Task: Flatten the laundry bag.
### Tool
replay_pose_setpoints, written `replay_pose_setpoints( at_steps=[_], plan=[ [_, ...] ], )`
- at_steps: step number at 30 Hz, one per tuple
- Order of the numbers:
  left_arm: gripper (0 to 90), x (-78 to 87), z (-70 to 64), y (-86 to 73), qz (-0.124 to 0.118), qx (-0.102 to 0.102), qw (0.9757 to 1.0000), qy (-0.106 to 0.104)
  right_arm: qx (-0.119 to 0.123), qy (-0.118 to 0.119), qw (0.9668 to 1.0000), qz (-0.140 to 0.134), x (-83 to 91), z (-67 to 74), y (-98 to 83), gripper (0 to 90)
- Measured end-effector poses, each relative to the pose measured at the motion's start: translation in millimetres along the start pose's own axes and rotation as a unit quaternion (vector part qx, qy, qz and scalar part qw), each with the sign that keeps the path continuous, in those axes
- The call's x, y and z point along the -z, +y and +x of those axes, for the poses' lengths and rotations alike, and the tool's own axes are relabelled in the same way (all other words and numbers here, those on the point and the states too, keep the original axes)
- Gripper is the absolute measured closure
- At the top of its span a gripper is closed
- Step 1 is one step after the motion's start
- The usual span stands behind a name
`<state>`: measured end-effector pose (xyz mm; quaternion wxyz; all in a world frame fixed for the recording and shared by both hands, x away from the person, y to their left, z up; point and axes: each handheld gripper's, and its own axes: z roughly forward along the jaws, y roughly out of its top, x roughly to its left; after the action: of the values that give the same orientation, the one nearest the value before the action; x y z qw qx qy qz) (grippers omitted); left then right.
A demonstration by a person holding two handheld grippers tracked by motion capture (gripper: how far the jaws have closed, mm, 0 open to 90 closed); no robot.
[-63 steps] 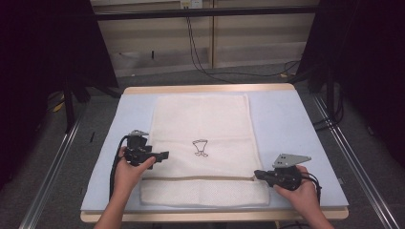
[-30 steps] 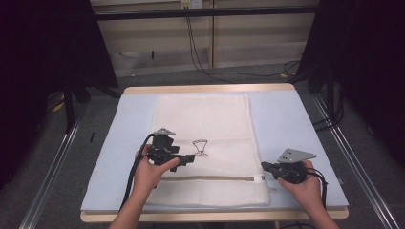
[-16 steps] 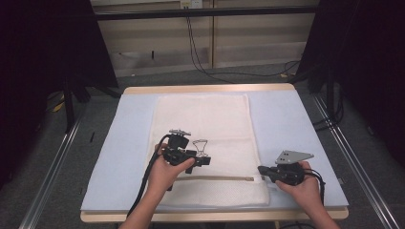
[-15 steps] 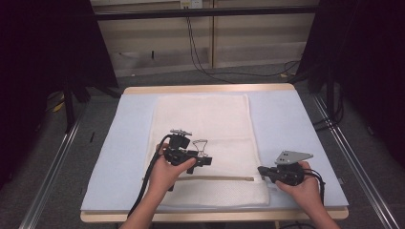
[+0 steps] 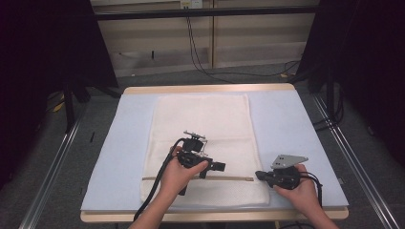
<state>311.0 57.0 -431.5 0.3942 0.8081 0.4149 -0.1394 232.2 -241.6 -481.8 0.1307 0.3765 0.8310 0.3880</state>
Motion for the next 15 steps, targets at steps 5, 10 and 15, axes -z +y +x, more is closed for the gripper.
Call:
replay_pose_setpoints(
  at_steps=[5,10,15],
  plan=[
    [36.0,-8.5,-4.9,-0.4,0.003,0.007,0.9999,-0.013,-0.006,0.0,0.9999,-0.009,0.5,-0.3,-2.9,90.0],
    [37.7,-14.7,-10.3,0.1,-0.002,0.022,0.9994,-0.024,-0.005,0.0,0.9999,-0.01,0.8,1.1,-3.6,90.0],
    [38.7,-19.1,-12.6,-0.6,0.013,0.019,0.9996,-0.016,-0.006,0.001,0.9999,-0.009,0.8,1.1,-3.5,90.0]
  ],
)
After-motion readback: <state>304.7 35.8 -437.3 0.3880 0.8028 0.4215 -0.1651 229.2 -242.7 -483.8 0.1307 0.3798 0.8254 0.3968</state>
